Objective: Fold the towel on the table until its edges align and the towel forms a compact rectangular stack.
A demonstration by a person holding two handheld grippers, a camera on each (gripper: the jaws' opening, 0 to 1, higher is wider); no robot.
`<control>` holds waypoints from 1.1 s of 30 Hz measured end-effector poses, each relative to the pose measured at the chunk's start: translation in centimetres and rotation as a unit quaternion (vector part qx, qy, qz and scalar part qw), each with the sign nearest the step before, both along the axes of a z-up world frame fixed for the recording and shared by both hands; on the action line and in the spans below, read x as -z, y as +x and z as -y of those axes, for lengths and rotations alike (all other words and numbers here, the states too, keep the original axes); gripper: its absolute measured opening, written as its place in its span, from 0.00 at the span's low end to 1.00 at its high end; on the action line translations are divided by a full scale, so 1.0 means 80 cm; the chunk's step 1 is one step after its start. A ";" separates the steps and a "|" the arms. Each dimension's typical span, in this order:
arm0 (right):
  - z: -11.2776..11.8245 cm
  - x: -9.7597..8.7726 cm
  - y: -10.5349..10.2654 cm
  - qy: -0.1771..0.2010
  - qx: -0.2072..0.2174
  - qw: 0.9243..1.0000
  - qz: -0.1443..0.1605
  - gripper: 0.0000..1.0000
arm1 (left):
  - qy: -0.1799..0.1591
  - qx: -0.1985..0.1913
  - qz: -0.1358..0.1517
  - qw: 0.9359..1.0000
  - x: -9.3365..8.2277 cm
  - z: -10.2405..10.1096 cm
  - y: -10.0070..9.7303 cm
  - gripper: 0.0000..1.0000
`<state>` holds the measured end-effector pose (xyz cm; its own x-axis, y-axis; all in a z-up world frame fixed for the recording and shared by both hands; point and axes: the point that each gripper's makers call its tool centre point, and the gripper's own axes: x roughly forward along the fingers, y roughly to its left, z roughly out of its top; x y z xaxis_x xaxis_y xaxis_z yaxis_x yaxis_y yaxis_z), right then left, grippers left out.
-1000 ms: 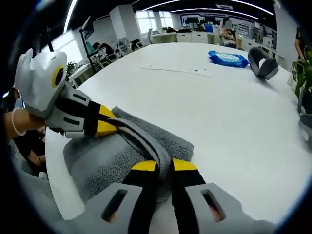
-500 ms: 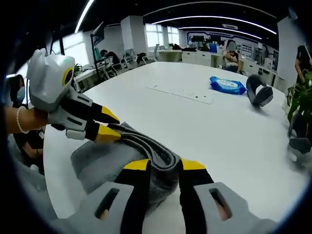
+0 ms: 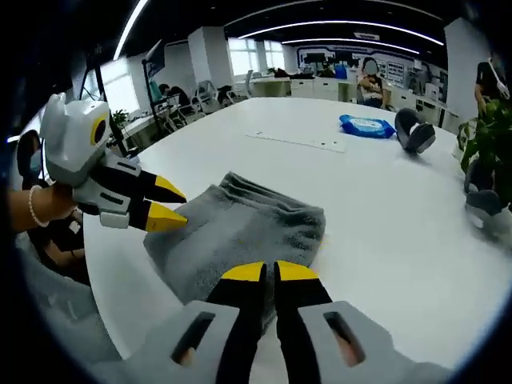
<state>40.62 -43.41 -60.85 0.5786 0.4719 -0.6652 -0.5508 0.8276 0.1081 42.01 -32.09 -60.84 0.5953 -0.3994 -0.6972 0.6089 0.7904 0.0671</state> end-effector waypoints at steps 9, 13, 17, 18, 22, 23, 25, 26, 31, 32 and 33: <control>0.000 0.028 -0.006 -0.028 -0.006 0.999 -0.030 0.00 | 0.004 -0.010 -0.023 1.000 0.028 0.001 -0.004 0.17; -0.003 0.042 -0.006 -0.041 -0.010 0.998 -0.042 0.00 | 0.007 -0.015 -0.026 1.000 0.036 0.001 -0.003 0.12; -0.004 0.046 -0.004 -0.051 -0.006 0.998 -0.044 0.00 | 0.018 -0.005 -0.015 1.000 0.040 0.001 0.002 0.09; -0.004 0.047 -0.003 -0.051 -0.004 0.998 -0.045 0.00 | 0.019 -0.003 -0.015 1.000 0.041 0.001 0.004 0.08; -0.002 0.049 0.002 -0.027 0.019 0.997 -0.067 0.00 | 0.022 -0.011 -0.010 1.000 0.042 0.000 0.014 0.06; -0.002 0.049 0.004 -0.023 0.022 0.997 -0.070 0.00 | 0.023 -0.013 -0.008 1.000 0.042 0.000 0.017 0.05; -0.002 0.049 0.009 -0.021 0.027 0.997 -0.074 0.00 | 0.025 -0.016 -0.008 1.000 0.043 0.001 0.025 0.05; -0.002 0.049 0.011 -0.021 0.028 0.997 -0.075 0.00 | 0.026 -0.018 -0.008 0.999 0.043 0.001 0.027 0.04; 0.000 0.050 0.026 -0.040 0.037 0.996 -0.066 0.00 | 0.028 -0.021 -0.004 0.999 0.043 0.003 0.040 0.04; 0.000 0.050 0.030 -0.044 0.038 0.996 -0.063 0.00 | 0.027 -0.021 -0.002 0.999 0.043 0.004 0.044 0.04; 0.001 0.050 0.033 -0.048 0.038 0.996 -0.061 0.00 | 0.026 -0.022 0.000 0.999 0.043 0.004 0.046 0.04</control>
